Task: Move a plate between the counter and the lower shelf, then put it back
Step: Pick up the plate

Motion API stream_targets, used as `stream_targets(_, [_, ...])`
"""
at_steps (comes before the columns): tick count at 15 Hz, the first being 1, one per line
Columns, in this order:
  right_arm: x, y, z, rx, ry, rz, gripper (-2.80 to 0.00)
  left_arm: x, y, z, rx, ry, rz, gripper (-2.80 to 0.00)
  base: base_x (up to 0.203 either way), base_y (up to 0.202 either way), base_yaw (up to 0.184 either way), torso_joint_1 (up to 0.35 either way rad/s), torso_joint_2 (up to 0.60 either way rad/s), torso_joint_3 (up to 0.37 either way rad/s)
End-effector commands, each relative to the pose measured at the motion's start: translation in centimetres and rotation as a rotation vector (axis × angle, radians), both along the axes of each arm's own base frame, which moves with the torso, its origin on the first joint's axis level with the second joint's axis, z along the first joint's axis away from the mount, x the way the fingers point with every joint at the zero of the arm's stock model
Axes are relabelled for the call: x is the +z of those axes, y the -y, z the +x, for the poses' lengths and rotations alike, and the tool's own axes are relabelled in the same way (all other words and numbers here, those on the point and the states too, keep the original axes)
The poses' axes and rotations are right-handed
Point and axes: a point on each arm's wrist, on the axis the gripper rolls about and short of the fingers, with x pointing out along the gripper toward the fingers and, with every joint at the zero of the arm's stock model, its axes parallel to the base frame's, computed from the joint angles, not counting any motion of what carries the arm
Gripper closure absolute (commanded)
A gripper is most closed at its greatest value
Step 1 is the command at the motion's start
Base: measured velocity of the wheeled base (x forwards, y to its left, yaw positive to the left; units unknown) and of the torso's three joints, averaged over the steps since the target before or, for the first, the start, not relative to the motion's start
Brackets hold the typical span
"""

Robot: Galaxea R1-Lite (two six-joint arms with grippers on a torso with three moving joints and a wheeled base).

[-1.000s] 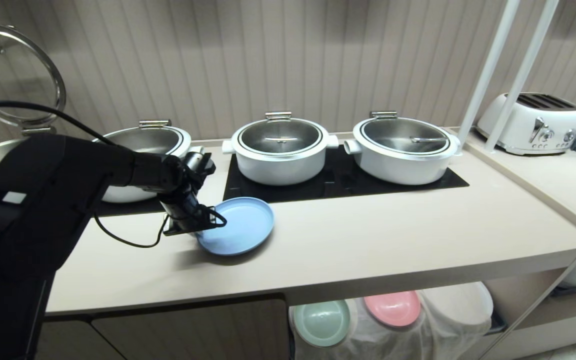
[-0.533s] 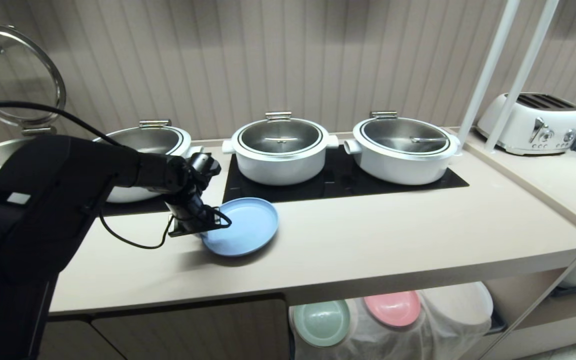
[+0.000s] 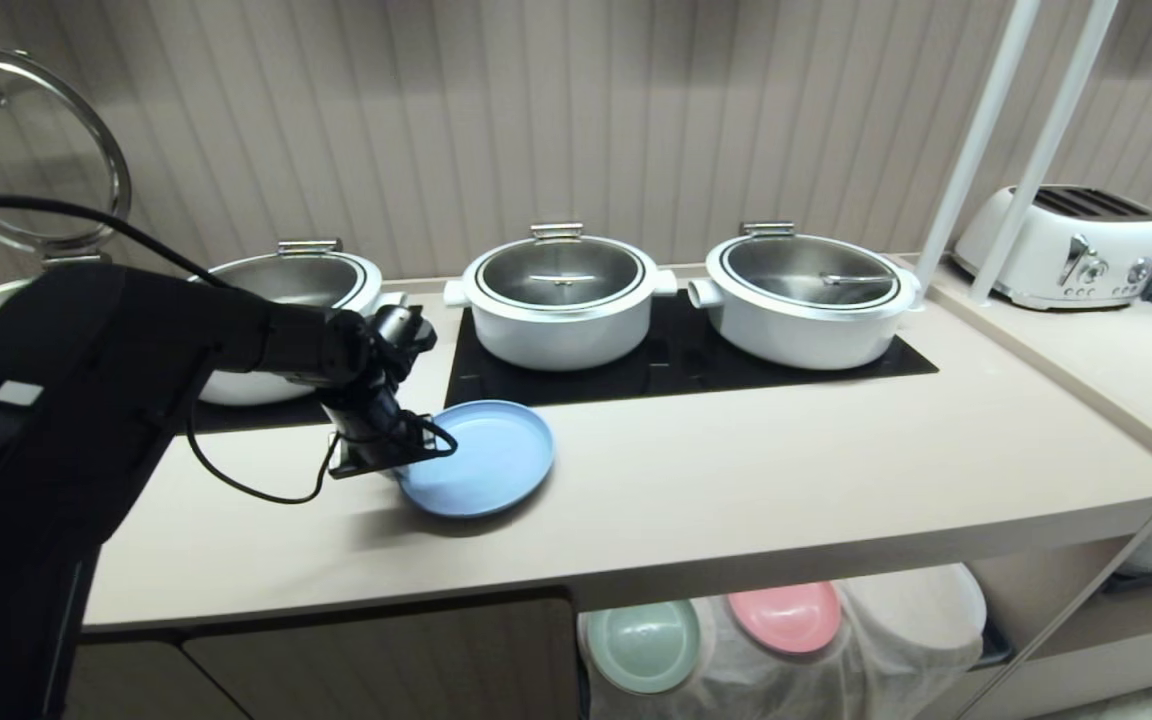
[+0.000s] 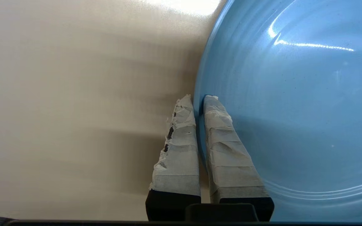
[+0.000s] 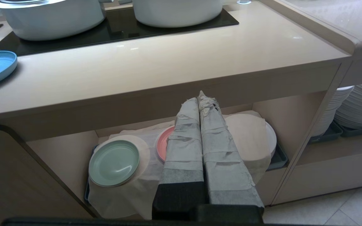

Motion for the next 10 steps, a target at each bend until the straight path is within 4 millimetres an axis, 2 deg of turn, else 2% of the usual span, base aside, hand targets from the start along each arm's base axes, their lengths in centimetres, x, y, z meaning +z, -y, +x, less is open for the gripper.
stream_targets(1, [0.0, 0.0, 0.0, 0.0, 0.0, 0.001, 0.0, 1.0, -0.3, -1.1, 0.007, 0.0, -0.001, 0.0, 0.0, 0.0, 0.0, 0.0, 0.0, 0.0])
stream_targets(4, [0.0, 0.0, 0.0, -0.001, 0.0, 0.001, 0.0, 1.5, -0.6, -2.8, 0.017, -0.023, -0.003, 0.0, 0.0, 0.0, 0.0, 0.0, 0.0, 0.0])
stream_targets(10, [0.0, 0.0, 0.0, 0.0, 0.0, 0.001, 0.0, 4.0, -1.5, -6.6, 0.083, -0.01, -0.039, 0.0, 0.0, 0.0, 0.0, 0.0, 0.0, 0.0])
